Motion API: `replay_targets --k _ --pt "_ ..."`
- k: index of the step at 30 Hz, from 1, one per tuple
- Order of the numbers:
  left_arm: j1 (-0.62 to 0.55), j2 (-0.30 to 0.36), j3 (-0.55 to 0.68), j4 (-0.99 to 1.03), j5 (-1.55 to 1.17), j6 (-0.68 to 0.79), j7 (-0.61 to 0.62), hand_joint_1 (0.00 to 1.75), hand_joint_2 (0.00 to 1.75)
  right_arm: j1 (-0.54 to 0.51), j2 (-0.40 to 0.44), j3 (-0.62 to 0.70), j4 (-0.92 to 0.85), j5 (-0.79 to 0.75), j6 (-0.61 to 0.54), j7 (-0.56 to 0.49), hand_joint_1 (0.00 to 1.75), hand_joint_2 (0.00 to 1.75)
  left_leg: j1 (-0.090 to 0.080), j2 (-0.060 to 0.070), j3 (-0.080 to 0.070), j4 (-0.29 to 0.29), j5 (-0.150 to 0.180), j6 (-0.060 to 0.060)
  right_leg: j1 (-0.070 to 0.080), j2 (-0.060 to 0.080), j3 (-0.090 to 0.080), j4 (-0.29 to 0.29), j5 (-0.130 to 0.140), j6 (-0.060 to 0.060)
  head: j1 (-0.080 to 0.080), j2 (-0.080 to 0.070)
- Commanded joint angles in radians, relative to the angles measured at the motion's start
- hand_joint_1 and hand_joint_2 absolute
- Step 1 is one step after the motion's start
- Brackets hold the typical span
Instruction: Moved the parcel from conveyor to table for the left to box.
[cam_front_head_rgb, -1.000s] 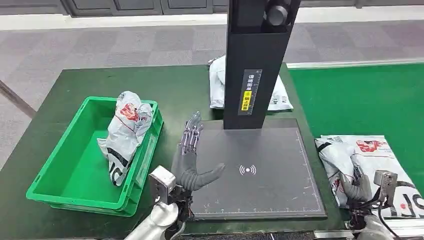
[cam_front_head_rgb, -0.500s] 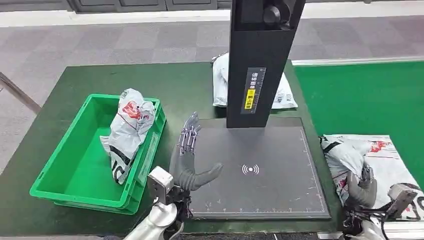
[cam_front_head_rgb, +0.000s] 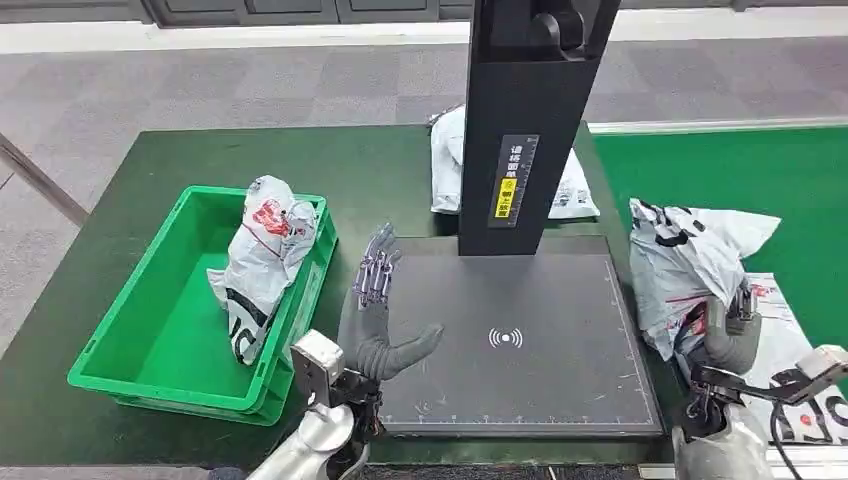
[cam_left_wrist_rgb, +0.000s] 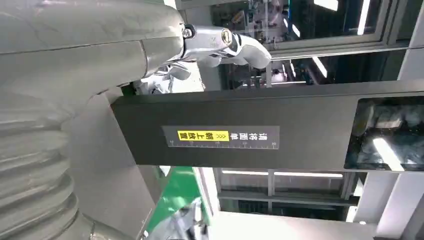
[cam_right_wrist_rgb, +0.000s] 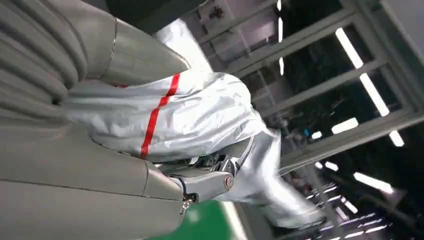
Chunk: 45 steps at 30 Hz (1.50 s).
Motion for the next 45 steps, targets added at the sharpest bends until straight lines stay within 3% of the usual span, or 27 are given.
replay_targets --k 1,5,7,11,15,19,24,28,45 --pt "0.007 0.023 0.017 0.009 0.003 -0.014 0.005 0.00 1.75 -0.049 0.002 0.080 -0.189 -0.138 -0.044 0.000 1.75 1.75 0.000 0.000 0.002 0.000 0.001 0.001 0.000 -0.001 -0.001 0.000 0.001 0.000 0.000 0.000" --pt "0.006 0.025 0.024 -0.003 0.003 -0.024 0.005 0.00 1.75 -0.010 -0.002 0.146 -0.308 -0.208 0.037 0.056 1.75 1.75 -0.002 -0.009 0.006 0.002 0.003 0.004 -0.001 -0.010 0.001 0.000 0.000 0.001 0.000 0.000" --pt "-0.010 0.026 0.014 0.001 0.002 -0.036 0.005 0.00 1.75 0.029 -0.008 0.273 -0.355 -0.160 0.096 0.103 1.75 1.75 -0.002 -0.011 0.005 0.002 0.003 0.004 -0.001 -0.011 0.001 0.000 0.000 0.001 0.000 0.000" --pt "-0.023 0.025 0.007 0.006 0.003 -0.044 0.004 0.00 1.75 0.058 0.008 0.349 -0.370 -0.118 0.093 0.077 1.75 1.75 -0.001 -0.009 0.006 0.001 0.003 0.004 0.000 -0.010 0.002 -0.002 0.001 0.001 0.000 0.000" --pt "-0.039 0.038 -0.009 0.016 0.020 -0.069 -0.001 0.00 1.75 0.101 -0.059 0.599 -0.391 0.061 0.210 0.029 1.75 1.75 -0.001 -0.012 0.006 0.002 0.004 0.004 0.000 -0.013 0.002 -0.002 0.001 0.001 0.000 0.000" --pt "-0.038 0.054 -0.014 0.023 0.043 -0.070 -0.016 0.00 1.75 0.137 -0.098 0.797 -0.404 0.189 0.212 0.000 1.75 1.75 -0.001 -0.011 0.006 0.001 0.005 0.005 0.000 -0.012 0.004 -0.003 0.002 0.001 0.000 0.000" --pt "-0.036 0.056 -0.013 0.020 0.044 -0.070 -0.016 0.00 1.75 0.140 -0.100 0.798 -0.407 0.189 0.212 0.000 1.75 1.75 -0.001 -0.012 0.006 0.001 0.006 0.005 0.000 -0.013 0.003 -0.002 0.002 0.002 0.000 0.000" --pt "-0.018 0.061 -0.011 0.007 0.038 -0.075 -0.016 0.00 1.75 0.112 -0.135 0.929 -0.307 0.243 0.309 0.000 1.75 1.75 -0.001 -0.014 0.006 0.001 0.006 0.005 0.001 -0.015 0.005 -0.004 0.002 0.002 0.000 0.000" --pt "0.007 0.051 -0.004 -0.011 0.002 -0.067 -0.016 0.00 1.75 0.095 -0.156 1.008 -0.188 0.272 0.222 0.000 1.75 1.75 -0.002 -0.015 0.004 0.003 0.006 0.007 0.000 -0.015 0.004 -0.003 0.003 0.007 0.000 0.000"
